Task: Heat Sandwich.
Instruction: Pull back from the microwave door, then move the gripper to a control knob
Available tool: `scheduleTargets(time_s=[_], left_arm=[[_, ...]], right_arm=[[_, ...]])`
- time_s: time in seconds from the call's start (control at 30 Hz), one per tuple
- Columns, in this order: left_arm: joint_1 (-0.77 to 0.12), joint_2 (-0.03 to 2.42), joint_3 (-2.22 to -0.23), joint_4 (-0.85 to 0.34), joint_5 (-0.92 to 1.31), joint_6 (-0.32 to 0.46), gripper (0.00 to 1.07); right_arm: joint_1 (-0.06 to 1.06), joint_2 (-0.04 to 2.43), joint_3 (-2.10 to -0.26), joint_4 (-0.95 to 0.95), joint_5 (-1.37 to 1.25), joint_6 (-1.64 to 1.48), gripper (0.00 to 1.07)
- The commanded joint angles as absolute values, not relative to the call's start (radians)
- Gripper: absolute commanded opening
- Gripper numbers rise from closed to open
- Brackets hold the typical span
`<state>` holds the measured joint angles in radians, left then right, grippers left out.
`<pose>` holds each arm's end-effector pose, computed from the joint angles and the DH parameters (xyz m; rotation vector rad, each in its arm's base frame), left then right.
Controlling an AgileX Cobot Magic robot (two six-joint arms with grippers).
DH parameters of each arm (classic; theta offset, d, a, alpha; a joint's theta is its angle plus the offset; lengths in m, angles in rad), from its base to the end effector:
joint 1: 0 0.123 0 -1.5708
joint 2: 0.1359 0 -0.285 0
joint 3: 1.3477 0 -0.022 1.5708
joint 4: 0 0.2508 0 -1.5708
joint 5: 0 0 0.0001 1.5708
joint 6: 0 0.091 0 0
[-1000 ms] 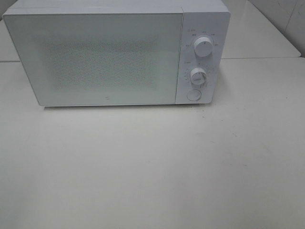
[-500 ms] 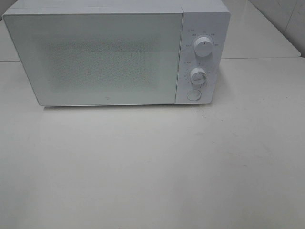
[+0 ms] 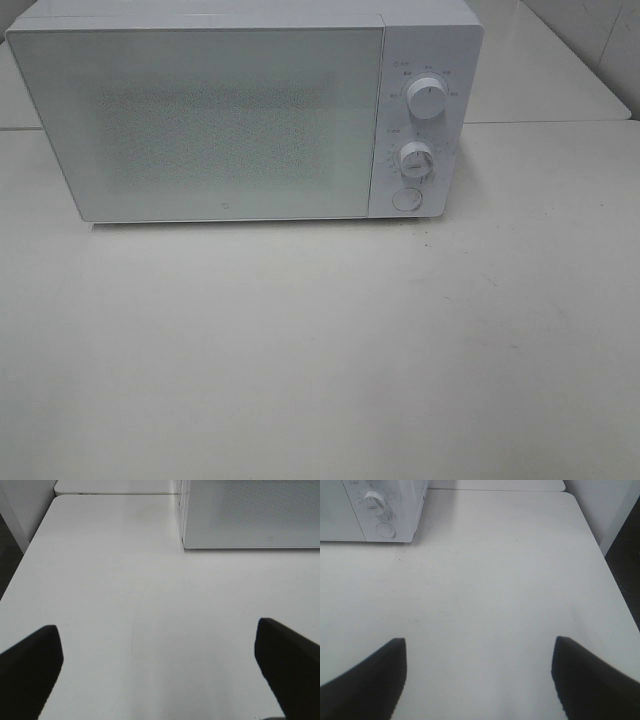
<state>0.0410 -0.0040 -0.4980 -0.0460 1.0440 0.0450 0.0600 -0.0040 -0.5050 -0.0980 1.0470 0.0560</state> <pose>-0.0044 -0.0038 0.2781 0.0058 2.0247 -0.0005 -0.0052 -0.0080 0.2801 0.0002 2.0180 -0.0432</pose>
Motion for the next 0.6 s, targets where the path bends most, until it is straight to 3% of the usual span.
scheduleTargets(time_s=[0.03, 0.6], left_arm=[[0.044, -0.031, -0.494, -0.054, 1.028, 0.045, 1.01], [0.044, -0.031, -0.494, -0.054, 1.028, 0.045, 1.01]], right_arm=[[0.055, -0.030, -0.504, -0.094, 1.037, 0.059, 0.76], [0.055, 0.176, -0.540, -0.092, 0.895, 0.060, 0.76]])
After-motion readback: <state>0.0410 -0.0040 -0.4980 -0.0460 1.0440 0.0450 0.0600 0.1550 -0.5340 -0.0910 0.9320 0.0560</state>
